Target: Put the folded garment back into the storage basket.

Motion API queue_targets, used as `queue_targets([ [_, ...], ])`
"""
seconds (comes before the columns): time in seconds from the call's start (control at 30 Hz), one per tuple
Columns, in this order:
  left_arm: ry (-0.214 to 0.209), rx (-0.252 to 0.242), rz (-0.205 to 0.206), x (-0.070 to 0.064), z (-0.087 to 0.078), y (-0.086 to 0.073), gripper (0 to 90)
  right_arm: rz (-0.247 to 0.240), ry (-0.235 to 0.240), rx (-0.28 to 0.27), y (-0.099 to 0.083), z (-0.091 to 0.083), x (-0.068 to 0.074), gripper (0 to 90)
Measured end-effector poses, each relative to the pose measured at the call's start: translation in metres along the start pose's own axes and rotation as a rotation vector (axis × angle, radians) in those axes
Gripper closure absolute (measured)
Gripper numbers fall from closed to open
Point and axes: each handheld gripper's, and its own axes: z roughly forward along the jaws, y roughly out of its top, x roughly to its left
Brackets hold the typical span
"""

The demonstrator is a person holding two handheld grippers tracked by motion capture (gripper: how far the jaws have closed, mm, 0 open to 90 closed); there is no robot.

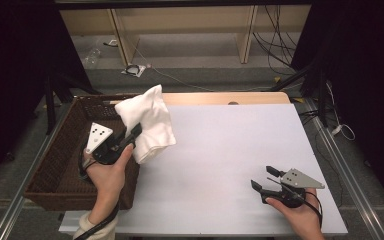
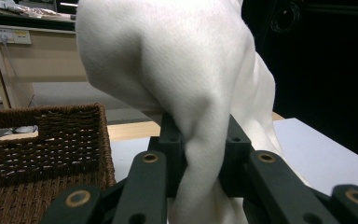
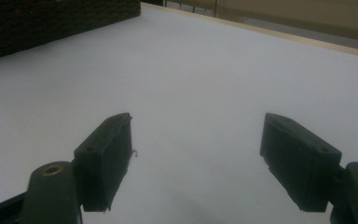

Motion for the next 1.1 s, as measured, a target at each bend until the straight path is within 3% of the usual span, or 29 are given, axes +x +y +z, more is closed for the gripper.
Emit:
queue_targets([
  [1.1,0.023,-0.016,-0.018,0.0100,-0.0059,0.0048,74.5,0.001,-0.001,0.002,-0.0001,0.0000,0.0001,25.9],
])
